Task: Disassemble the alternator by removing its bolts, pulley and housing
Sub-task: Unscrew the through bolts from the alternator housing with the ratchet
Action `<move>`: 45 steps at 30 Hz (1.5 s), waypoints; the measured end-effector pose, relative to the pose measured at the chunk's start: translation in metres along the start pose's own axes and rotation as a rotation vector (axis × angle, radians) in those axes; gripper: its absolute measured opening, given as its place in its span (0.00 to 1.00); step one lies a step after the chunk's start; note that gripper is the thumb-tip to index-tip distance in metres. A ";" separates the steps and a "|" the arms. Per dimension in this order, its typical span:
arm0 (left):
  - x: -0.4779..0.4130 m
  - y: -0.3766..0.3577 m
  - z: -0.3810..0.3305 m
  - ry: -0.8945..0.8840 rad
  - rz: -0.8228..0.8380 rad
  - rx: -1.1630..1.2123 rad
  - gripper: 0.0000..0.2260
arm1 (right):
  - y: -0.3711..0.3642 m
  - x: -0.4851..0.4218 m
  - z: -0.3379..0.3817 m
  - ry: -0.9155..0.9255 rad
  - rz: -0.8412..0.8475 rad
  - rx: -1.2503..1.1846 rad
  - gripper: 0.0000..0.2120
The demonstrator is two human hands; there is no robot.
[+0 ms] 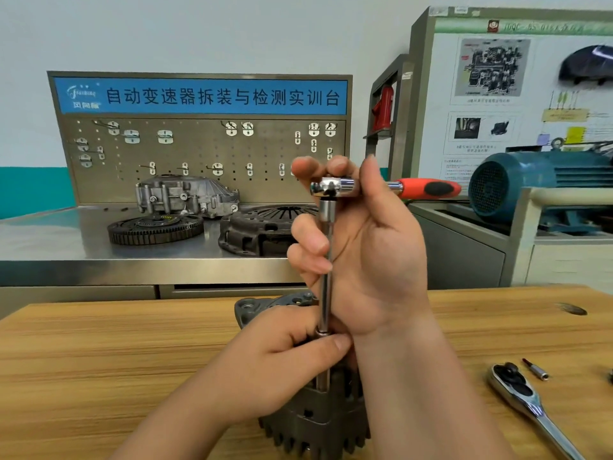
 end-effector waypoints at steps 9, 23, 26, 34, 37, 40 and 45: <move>0.002 -0.008 0.004 0.038 0.081 0.016 0.22 | -0.015 0.022 0.042 0.671 -0.232 0.996 0.10; 0.003 -0.004 -0.002 -0.007 0.081 0.163 0.16 | -0.006 0.003 -0.009 -0.056 -0.061 0.242 0.16; 0.003 -0.004 -0.004 -0.015 0.090 0.134 0.10 | -0.002 0.004 -0.010 -0.120 -0.069 0.154 0.16; 0.002 -0.009 0.007 0.034 0.106 0.120 0.19 | -0.022 0.021 0.035 0.690 -0.136 1.122 0.08; 0.003 -0.007 0.002 0.034 0.068 0.089 0.10 | -0.039 0.029 0.031 0.873 -0.048 1.345 0.11; 0.003 -0.006 0.001 0.029 0.071 0.096 0.18 | -0.033 0.023 0.032 0.732 -0.067 1.138 0.09; 0.003 -0.007 0.000 0.017 0.104 0.141 0.24 | -0.004 0.007 0.016 0.252 -0.103 0.394 0.15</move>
Point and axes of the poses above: each hand's wrist, its own x-axis away from the middle knuckle, its own y-axis out of the back of the hand, z = x × y, the point moved 9 cm from there along -x, towards the middle knuckle, and after that the axes turned 14 degrees about -x, right-handed, at the moved point
